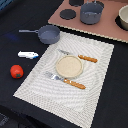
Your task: Place the pan onto the stove and place the fish and sausage into the pan.
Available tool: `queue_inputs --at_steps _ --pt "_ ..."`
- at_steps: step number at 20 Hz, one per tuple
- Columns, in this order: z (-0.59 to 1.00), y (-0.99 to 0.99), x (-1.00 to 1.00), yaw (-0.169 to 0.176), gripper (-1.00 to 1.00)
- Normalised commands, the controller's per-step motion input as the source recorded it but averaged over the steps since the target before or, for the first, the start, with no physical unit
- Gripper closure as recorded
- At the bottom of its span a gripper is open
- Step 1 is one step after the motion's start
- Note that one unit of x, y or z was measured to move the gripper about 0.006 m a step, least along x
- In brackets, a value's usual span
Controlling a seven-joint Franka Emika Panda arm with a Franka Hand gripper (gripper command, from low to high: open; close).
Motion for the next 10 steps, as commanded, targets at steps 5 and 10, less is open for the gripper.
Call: queue_inputs --at_steps 5,10 --pt "-0.82 -0.77 -0.16 -0.058 -1.00" --pt "-0.79 -0.70 -0.17 -0.063 -1.00"
